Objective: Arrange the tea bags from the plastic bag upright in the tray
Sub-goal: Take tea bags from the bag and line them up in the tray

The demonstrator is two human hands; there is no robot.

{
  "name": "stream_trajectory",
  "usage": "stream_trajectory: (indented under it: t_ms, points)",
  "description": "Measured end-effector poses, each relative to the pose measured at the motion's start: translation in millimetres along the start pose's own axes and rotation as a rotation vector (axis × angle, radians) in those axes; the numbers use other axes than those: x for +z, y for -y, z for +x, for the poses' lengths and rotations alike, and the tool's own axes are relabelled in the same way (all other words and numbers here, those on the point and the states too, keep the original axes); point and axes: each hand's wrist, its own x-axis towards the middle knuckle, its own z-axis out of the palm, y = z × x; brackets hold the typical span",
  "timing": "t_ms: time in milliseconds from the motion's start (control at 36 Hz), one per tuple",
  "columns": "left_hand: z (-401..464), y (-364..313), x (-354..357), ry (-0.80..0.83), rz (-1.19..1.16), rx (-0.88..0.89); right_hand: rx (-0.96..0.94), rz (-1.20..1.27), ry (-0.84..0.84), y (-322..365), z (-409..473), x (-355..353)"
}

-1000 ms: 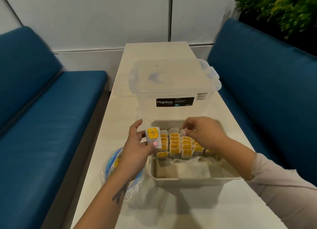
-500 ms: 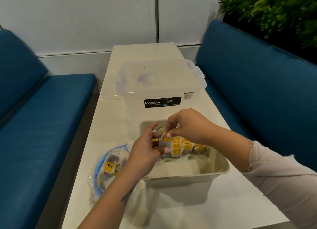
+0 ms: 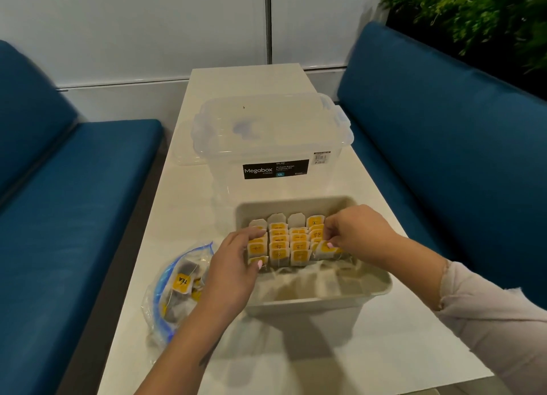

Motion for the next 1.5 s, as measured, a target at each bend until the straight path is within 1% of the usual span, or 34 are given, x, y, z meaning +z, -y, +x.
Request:
stream_trajectory:
  t_ms: [417, 556, 750, 1139, 1278, 1361, 1500]
  points:
    - [0.8, 4.8, 1.6, 0.007, -0.001, -0.022, -0.039, -0.085, -0.047, 1.0, 10.2, 33.5]
    - [0.9, 4.0, 0.8, 0.016, 0.008, -0.030, -0.013, -0.097, -0.070, 1.6, 13.0, 40.6]
    - [1.2, 2.9, 0.1, 0.018, 0.031, -0.039, 0.001, -0.113, -0.053, -0.3, 15.7, 50.0]
    - [1.0, -0.6, -4.3, 0.036, 0.014, -0.045, 0.009, -0.092, -0.061, -0.7, 11.2, 46.3]
    - [0.3, 0.1, -16.6, -0.019, -0.022, -0.025, -0.014, -0.076, -0.090, 1.7, 10.2, 36.4]
    - [0.6, 0.8, -32.6, -0.087, -0.056, -0.038, -0.050, -0.057, -0.131, 8.9, 11.0, 25.4]
    - [-0.7, 14.7, -64.7, -0.209, -0.023, -0.112, -0.112, 0.043, -0.199, 37.1, 14.8, 7.7]
